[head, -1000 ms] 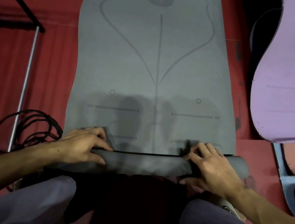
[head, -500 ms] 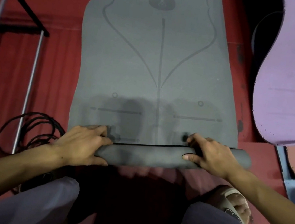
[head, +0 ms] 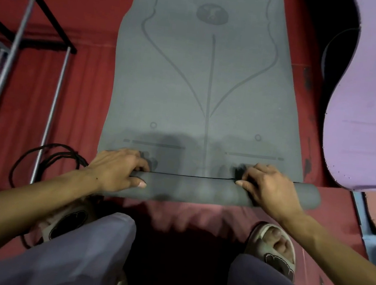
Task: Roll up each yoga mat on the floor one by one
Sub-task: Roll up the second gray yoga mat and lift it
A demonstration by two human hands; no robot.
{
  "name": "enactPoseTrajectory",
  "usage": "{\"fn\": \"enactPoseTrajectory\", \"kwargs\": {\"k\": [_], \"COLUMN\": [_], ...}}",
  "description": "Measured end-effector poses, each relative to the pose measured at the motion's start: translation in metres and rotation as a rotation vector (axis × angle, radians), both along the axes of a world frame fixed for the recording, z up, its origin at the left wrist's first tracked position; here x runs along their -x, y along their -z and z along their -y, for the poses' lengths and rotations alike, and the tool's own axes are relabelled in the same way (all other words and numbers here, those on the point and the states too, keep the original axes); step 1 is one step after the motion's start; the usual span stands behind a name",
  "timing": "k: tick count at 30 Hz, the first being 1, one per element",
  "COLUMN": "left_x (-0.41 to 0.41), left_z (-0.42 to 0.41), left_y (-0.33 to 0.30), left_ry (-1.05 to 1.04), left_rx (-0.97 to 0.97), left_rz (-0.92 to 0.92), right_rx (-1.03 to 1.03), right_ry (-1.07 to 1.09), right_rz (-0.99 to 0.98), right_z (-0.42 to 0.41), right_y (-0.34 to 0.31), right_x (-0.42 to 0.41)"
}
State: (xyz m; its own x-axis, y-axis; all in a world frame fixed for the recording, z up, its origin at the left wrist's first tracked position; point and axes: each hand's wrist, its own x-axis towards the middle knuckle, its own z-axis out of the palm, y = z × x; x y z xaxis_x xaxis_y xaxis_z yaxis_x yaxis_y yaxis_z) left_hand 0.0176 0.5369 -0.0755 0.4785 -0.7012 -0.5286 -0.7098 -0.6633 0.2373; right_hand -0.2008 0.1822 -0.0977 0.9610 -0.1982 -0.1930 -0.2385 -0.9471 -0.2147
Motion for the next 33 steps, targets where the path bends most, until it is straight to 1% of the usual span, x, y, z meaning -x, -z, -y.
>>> {"fn": "enactPoseTrajectory", "kwargs": {"k": [4, 7, 9, 12, 14, 17, 19, 20, 23, 26, 30, 33], "left_x": [0.006, 0.010, 0.013, 0.012, 0.010, 0.012, 0.013, 0.013, 0.010, 0.004, -0.002, -0.006], "left_z": [-0.001, -0.001, 0.000, 0.001, 0.001, 0.000, 0.003, 0.006, 0.011, 0.008, -0.003, 0.001], "left_y": [-0.003, -0.005, -0.004, 0.000, 0.002, 0.001, -0.002, -0.003, 0.000, 0.009, 0.027, 0.027], "left_ry": [-0.050, -0.041, -0.042, -0.095, -0.100, -0.091, -0.116, -0.133, -0.149, -0.114, 0.007, 0.025], "left_rx": [0.038, 0.036, 0.045, 0.108, 0.123, 0.103, 0.106, 0.105, 0.077, 0.070, 0.107, 0.132], "left_rz": [0.043, 0.069, 0.110, 0.128, 0.160, 0.204, 0.200, 0.193, 0.171, 0.186, 0.309, 0.331], "right_rx": [0.042, 0.067, 0.057, -0.015, -0.011, -0.029, -0.053, -0.066, -0.114, -0.087, 0.015, 0.047], "right_ry": [-0.107, -0.162, -0.157, -0.122, -0.130, -0.097, -0.061, -0.036, 0.060, 0.121, 0.100, 0.073], "right_rz": [-0.025, -0.059, -0.081, -0.101, -0.123, -0.280, -0.332, -0.320, -0.203, -0.145, -0.009, 0.050], "right_z": [0.007, 0.009, 0.011, 0.020, 0.027, 0.031, 0.029, 0.028, 0.022, 0.018, 0.015, 0.015], "right_y": [-0.007, -0.008, -0.004, 0.000, 0.003, -0.003, -0.006, -0.008, -0.008, -0.003, 0.005, 0.005], "right_x": [0.015, 0.018, 0.013, 0.005, -0.003, -0.021, -0.029, -0.031, -0.031, -0.026, -0.018, -0.017]}}
